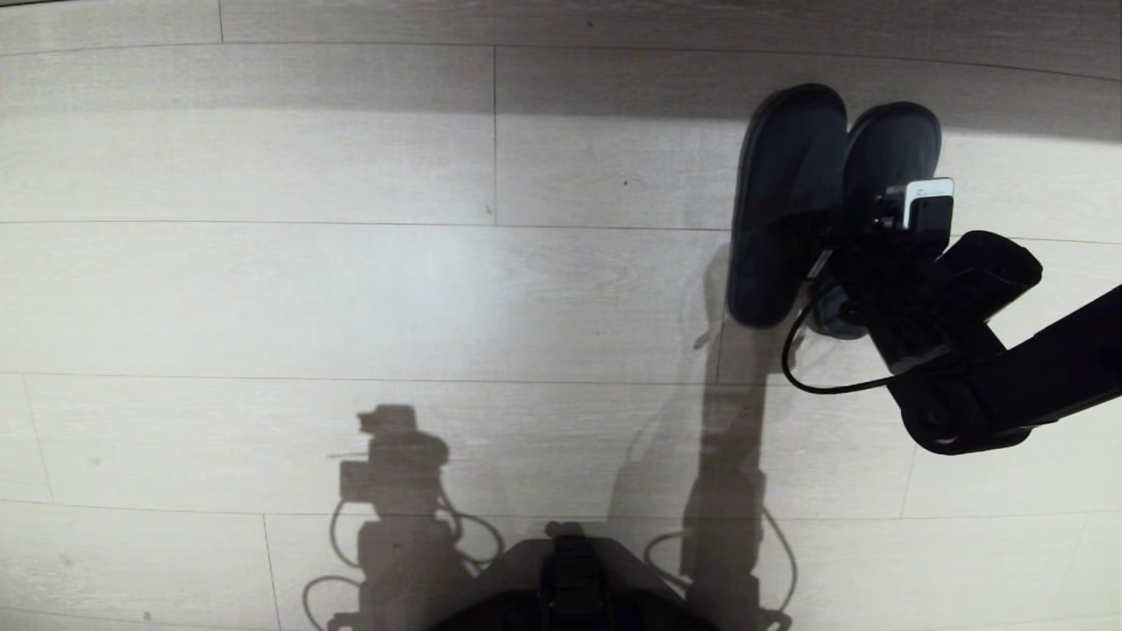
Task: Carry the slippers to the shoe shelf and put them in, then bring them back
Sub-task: Pick up the slippers on the floor
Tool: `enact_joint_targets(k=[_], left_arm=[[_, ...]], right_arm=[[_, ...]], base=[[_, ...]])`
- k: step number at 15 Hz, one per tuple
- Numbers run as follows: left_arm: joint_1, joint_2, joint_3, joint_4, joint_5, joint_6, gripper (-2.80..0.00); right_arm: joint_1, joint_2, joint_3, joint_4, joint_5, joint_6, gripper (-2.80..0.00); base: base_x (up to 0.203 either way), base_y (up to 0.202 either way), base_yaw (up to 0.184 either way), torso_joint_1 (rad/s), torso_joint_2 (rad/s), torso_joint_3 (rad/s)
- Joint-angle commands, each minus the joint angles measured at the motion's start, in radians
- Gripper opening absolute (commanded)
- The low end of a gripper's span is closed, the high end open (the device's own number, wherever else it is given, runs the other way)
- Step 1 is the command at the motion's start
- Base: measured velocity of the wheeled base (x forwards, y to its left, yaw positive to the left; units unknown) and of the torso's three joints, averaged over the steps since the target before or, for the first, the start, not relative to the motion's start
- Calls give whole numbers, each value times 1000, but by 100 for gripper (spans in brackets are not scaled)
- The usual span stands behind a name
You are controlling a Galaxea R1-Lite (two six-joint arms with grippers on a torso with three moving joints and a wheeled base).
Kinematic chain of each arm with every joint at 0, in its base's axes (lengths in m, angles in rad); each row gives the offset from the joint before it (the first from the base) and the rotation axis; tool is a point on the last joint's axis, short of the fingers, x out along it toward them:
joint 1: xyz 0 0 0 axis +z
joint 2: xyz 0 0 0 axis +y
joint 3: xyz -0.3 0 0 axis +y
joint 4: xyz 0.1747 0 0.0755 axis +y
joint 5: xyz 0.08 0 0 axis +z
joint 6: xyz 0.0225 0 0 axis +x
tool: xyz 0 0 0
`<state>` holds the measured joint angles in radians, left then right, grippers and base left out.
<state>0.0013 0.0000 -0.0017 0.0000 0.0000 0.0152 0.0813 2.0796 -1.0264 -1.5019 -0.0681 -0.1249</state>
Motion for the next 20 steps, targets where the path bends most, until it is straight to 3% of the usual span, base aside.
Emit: enact_joint_targets(k=[1, 5, 6, 14, 20], left_arm=[[0, 0, 1, 0, 0, -1, -280], [0, 0, 2, 0, -2, -1, -280], [0, 0, 1, 0, -2, -1, -280], [0, 0, 2, 0, -2, -1, -280], [0, 0, 0, 2, 0, -3, -280]], right_arm=[[0, 24, -13, -9, -1, -1, 0], [-2, 58, -74, -10, -4, -1, 0], [-2, 65, -93, -11, -3, 0, -280], [-2, 55, -130, 3, 34, 1, -280], [3, -219, 14, 141, 68, 79, -280]], base=[[0, 0, 0, 0, 0, 0], [0, 0, 0, 0, 0, 0], [0, 0, 0, 0, 0, 0], [0, 0, 0, 0, 0, 0], [0, 0, 0, 0, 0, 0]])
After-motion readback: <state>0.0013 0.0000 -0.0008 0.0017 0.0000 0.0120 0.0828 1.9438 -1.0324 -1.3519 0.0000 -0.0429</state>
